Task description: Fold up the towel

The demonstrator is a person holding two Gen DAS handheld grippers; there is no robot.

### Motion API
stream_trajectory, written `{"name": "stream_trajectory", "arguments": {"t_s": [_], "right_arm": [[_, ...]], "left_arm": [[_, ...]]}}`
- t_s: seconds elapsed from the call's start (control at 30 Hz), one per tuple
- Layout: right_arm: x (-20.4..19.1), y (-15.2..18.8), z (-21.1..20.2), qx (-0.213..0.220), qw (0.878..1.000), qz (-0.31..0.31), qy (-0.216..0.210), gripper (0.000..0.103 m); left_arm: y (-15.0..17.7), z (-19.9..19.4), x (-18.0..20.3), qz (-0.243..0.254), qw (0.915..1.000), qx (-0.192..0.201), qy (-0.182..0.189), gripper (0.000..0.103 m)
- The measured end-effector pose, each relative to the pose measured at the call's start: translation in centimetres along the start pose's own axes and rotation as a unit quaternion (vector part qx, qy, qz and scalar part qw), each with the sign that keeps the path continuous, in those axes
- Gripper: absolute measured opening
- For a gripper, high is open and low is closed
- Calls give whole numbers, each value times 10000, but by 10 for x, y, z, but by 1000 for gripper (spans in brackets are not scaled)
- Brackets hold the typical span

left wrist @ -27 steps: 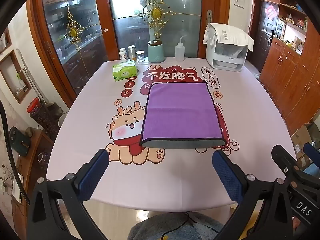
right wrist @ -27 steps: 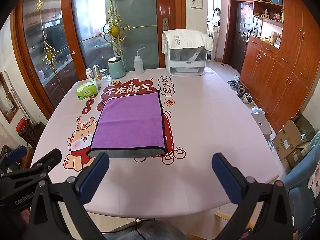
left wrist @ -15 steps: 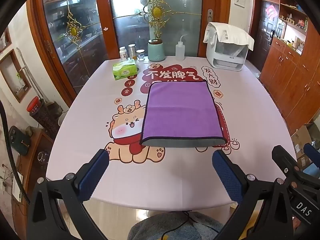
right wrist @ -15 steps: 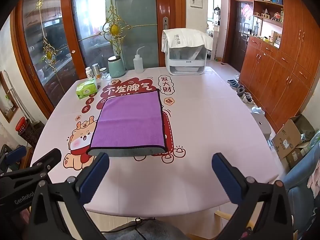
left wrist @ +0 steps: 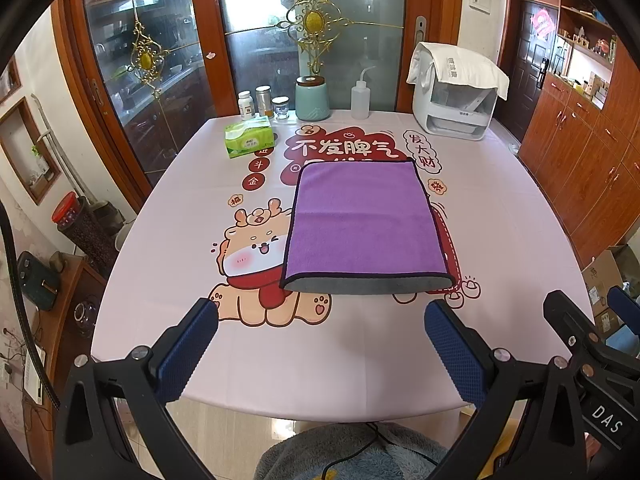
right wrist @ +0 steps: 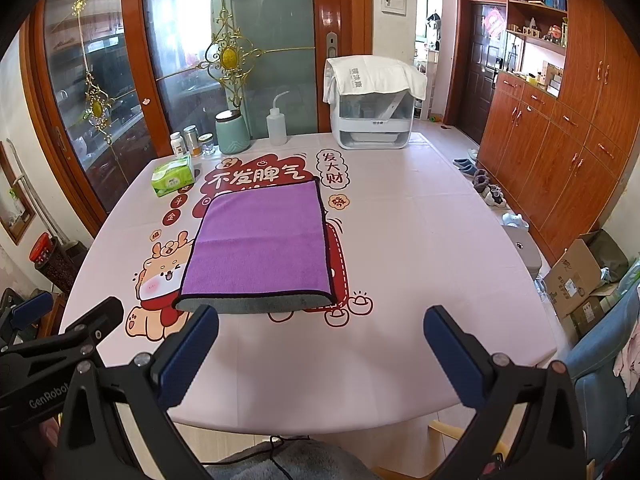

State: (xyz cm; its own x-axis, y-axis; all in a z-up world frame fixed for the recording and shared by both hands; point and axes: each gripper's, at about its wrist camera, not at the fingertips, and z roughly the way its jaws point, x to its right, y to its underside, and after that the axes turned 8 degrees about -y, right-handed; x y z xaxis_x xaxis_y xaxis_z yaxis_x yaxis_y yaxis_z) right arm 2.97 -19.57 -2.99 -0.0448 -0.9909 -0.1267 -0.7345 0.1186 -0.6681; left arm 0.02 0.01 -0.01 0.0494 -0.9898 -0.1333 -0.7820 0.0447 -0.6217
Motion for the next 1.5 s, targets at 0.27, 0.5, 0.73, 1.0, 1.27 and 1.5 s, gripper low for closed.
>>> {"name": "stream_trajectory", "arguments": {"t_s": [0.27,0.5,0.73,1.0,1.27,1.5], "right_arm": [[-2,-2,3,-12,10000,-4,2,103],[-3,-4,3,-32,10000,-4,-5,103],[-5,-7,13,-65,10000,-12,-9,103],[-9,-6,20,-105,9999,-31,-9,103],[-9,-7,18,-122,9999,-33,2,103],[-10,-8,18,-131,9999,-34,7,103]], "left_arm": [[0,0,0,0,10000,-12,4,103],[6,4,3,35,10000,-29,1,103],[0,8,1,56,9999,-97,-1,103],[-2,11,-1,58,9998,-166,11,103],[-2,11,-2,58,9998,-176,16,103],[-3,11,-2,59,9998,-181,16,103]]}}
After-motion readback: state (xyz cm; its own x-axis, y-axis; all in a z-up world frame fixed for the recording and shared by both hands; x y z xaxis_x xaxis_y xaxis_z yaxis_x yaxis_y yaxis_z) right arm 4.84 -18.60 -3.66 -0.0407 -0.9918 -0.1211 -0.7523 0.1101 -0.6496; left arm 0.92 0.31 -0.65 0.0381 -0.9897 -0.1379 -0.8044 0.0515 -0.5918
